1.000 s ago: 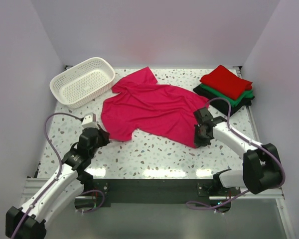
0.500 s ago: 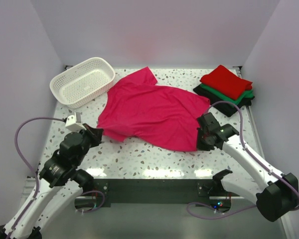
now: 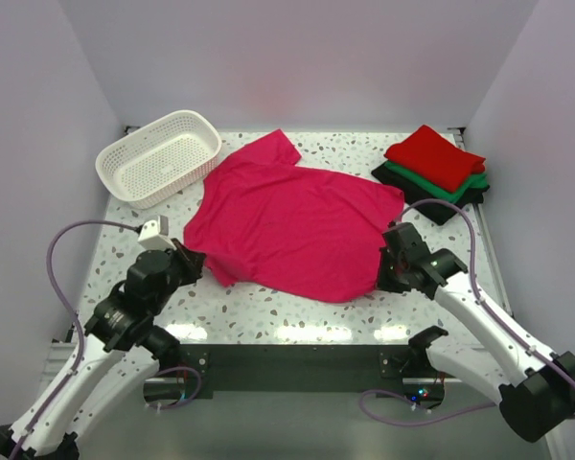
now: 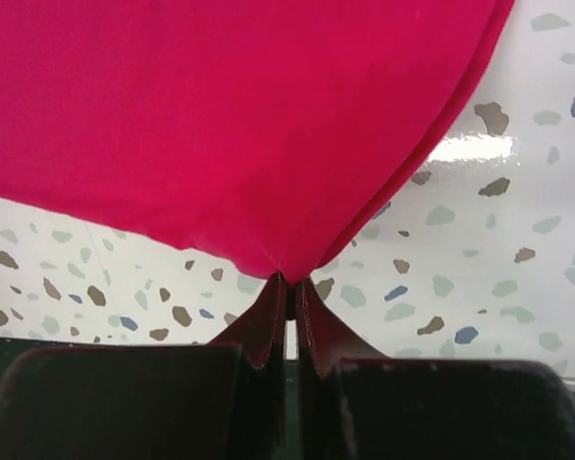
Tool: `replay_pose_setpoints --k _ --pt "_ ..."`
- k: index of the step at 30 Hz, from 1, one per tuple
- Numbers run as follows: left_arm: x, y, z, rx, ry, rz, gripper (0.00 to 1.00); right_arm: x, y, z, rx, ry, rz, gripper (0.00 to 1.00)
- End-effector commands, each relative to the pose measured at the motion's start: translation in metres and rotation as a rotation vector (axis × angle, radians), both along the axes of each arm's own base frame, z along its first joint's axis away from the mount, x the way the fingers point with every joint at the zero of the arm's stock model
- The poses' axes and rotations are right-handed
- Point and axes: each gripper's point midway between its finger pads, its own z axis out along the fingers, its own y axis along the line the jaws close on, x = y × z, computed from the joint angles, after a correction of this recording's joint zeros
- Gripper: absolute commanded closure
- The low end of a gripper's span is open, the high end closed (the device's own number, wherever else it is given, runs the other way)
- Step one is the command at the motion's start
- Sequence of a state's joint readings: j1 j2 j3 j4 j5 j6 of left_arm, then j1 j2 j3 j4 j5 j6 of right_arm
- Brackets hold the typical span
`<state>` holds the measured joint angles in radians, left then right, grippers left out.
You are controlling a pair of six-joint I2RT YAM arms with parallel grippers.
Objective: Fold and stack the t-shirts
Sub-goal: Flatten the tshirt out, then fold the tshirt
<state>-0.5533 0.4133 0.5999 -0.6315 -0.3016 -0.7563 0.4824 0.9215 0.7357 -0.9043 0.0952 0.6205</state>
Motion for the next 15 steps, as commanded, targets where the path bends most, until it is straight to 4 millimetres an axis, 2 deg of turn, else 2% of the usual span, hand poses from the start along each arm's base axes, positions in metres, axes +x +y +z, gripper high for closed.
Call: replay_pose_setpoints --k 1,5,10,15 --pt "0.023 -0.006 0.004 0.028 -0.076 0.008 1.00 0.030 0.018 -0.005 0.056 -0.084 0.011 1.00" --pt "0.040 -0.002 0.004 0.078 -0.120 0.050 1.00 0.049 0.011 -0.008 0.009 -0.115 -0.027 1.00" --pt "0.065 -0.009 0.010 0.155 -0.194 0.034 1.00 0.071 -0.023 0.001 -0.060 -0.163 -0.109 1.00" --pt "0.093 -0.016 0.012 0.276 -0.221 0.022 1.00 0.092 -0.044 0.002 -0.077 -0.169 -0.152 1.00"
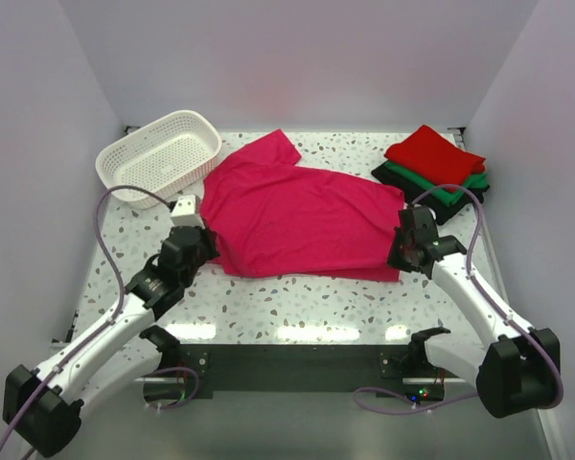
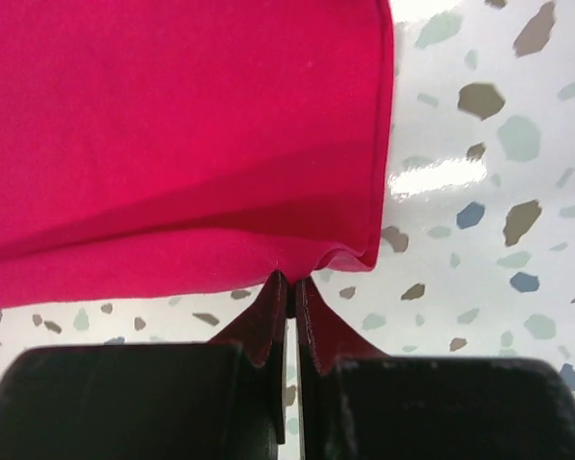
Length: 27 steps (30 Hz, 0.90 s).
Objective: Fold and stack the t-shirts
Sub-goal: Fold the tshirt
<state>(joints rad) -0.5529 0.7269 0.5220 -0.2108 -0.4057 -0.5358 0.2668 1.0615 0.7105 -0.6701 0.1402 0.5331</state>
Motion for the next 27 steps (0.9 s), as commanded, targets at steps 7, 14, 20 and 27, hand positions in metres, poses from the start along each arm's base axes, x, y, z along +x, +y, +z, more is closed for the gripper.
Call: replay_pose_setpoints --k 7,14,20,27 --pt "0.085 -0.009 0.044 0.166 -0.163 -0.033 1.00 0.052 -0.010 0.004 -0.032 -0.036 -0.019 1.00" --pt "0.134 -0.006 0.028 0.189 -0.123 -0.099 1.00 0.066 -0.022 0.002 -0.068 -0.023 -0.081 1.00" --pt "0.158 -0.008 0.042 0.200 -0.159 -0.112 1.00 0.083 -0.035 0.003 -0.108 -0.006 -0.121 1.00" --pt "0.180 -0.001 0.039 0.207 -0.153 -0.082 1.00 0.096 -0.045 -0.016 -0.137 0.067 -0.127 1.00"
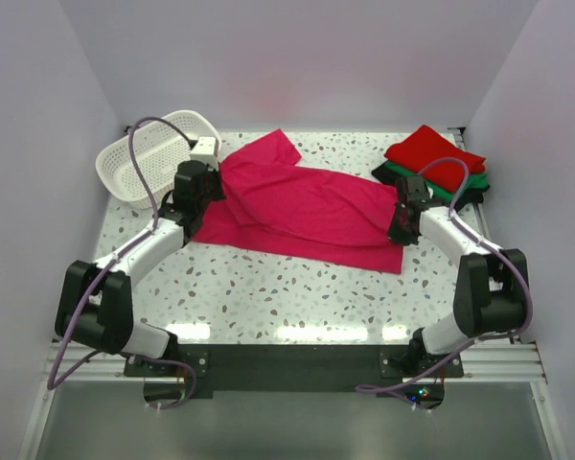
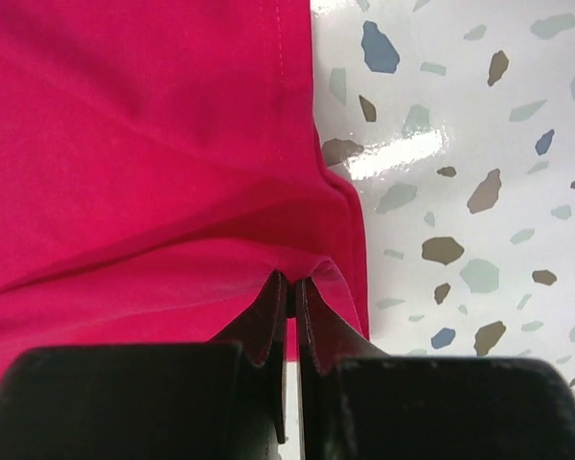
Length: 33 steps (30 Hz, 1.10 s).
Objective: Fold and stack the t-shirts
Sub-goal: Fold the tshirt
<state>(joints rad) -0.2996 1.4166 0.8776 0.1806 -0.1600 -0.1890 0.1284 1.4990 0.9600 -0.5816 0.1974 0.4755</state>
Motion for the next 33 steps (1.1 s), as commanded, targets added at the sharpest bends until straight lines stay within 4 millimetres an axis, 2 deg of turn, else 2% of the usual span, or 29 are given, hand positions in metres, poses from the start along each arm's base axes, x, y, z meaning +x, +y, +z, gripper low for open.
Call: replay_pose_setpoints --k 1,12,17,21,22,24,25,27,29,30,31,32,33 --pt "0.023 0.004 0.029 -0.011 -0.097 0.011 1.00 0.016 -0.012 0.005 -0.043 -0.021 -0.013 1.00" --pt "0.038 0.014 0.030 -0.036 -0.102 0.058 1.00 0.027 -0.022 0.002 -0.051 -0.006 -0.034 1.00" --pt "0.042 0.011 0.027 -0.046 -0.103 0.046 1.00 0.031 -0.025 -0.001 -0.063 0.013 -0.036 1.00" --pt "0.053 0.006 0.025 -0.044 -0.096 0.027 1.00 0.034 -0.025 -0.007 -0.063 0.034 -0.031 1.00" --pt "0.056 0.005 0.018 -0.042 -0.082 0.027 1.00 0.035 -0.024 -0.007 -0.060 0.035 -0.029 1.00" --pt "0.064 0.004 0.022 -0.045 -0.091 0.025 1.00 0.038 -0.024 -0.009 -0.056 0.040 -0.028 1.00" --pt "0.068 0.004 0.016 -0.042 -0.078 0.024 1.00 0.039 -0.022 -0.009 -0.054 0.040 -0.024 1.00" --pt "0.076 0.002 0.021 -0.049 -0.090 0.020 1.00 0.044 -0.021 -0.007 -0.048 0.033 -0.020 1.00" --pt "0.084 -0.001 0.015 -0.050 -0.079 0.012 1.00 0.048 -0.020 -0.004 -0.041 0.025 -0.014 1.00" --pt "0.090 -0.003 0.022 -0.055 -0.093 0.006 1.00 0.049 -0.020 -0.003 -0.040 0.023 -0.012 1.00" --pt "0.094 -0.006 0.016 -0.056 -0.084 -0.004 1.00 0.052 -0.019 -0.001 -0.037 0.019 -0.009 1.00" --pt "0.096 -0.010 0.017 -0.066 -0.084 -0.022 0.96 0.055 -0.018 0.004 -0.032 0.012 -0.003 0.96" --pt "0.100 -0.013 0.023 -0.074 -0.097 -0.034 0.81 0.056 -0.016 0.005 -0.023 0.011 0.008 0.85"
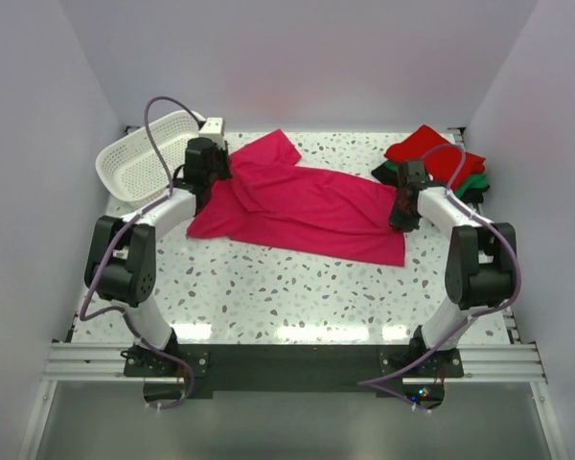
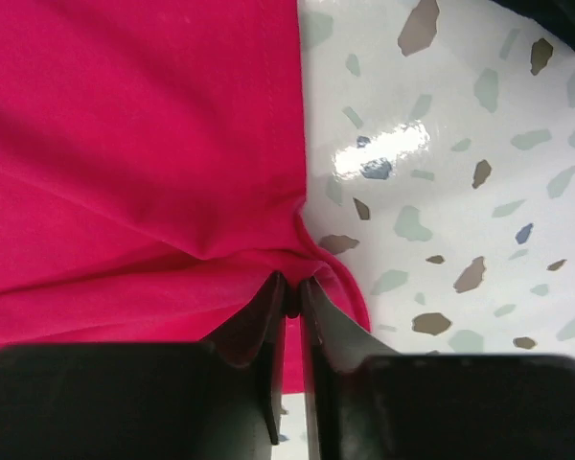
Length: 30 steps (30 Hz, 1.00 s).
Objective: Fold and stack the t-shirts
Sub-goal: Fold the tshirt
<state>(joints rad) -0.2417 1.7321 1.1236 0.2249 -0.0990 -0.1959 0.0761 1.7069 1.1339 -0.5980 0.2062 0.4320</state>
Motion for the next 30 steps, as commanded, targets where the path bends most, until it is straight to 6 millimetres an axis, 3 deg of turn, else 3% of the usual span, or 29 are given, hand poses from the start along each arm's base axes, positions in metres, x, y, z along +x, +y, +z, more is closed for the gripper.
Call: replay_pose_setpoints --k 1,3,4,7,9,11,12,14,15,20,25,30 --pt "0.026 -0.013 0.043 -0.061 -0.122 -0.047 0.71 0.018 0.002 0.022 0.016 -0.055 0.032 0.75" --pt "0.026 -0.019 0.047 -0.088 -0.135 -0.072 0.50 0.023 0.006 0.030 0.029 -0.076 0.064 0.58" --pt "0.024 -0.019 0.050 -0.095 -0.140 -0.070 0.41 0.025 0.008 0.038 0.037 -0.099 0.073 0.56" --pt "0.012 -0.024 0.051 -0.142 -0.144 -0.097 0.33 0.024 0.013 0.052 0.057 -0.133 0.099 0.52" --pt "-0.002 -0.025 0.034 -0.169 -0.108 -0.099 0.32 0.019 0.018 0.061 0.069 -0.174 0.117 0.51" --pt "-0.014 -0.023 0.034 -0.193 -0.114 -0.096 0.30 0.014 0.034 0.065 0.119 -0.219 0.159 0.50" --pt "-0.026 -0.021 0.015 -0.204 -0.073 -0.083 0.29 0.012 0.043 0.065 0.151 -0.231 0.180 0.50" --pt "-0.038 -0.017 0.007 -0.216 -0.057 -0.069 0.28 0.005 0.065 0.060 0.222 -0.245 0.238 0.49" --pt "-0.050 -0.015 -0.012 -0.226 -0.014 -0.056 0.27 0.003 0.071 0.058 0.237 -0.247 0.250 0.49" --pt "-0.080 -0.006 -0.041 -0.259 0.007 -0.021 0.24 -0.004 0.095 0.034 0.275 -0.197 0.306 0.48" --pt "-0.086 0.008 -0.062 -0.222 0.032 0.044 0.23 -0.009 0.101 -0.001 0.269 -0.092 0.316 0.48" --pt "-0.089 0.020 -0.086 -0.200 0.087 0.089 0.21 -0.015 0.104 -0.017 0.250 -0.037 0.314 0.48"
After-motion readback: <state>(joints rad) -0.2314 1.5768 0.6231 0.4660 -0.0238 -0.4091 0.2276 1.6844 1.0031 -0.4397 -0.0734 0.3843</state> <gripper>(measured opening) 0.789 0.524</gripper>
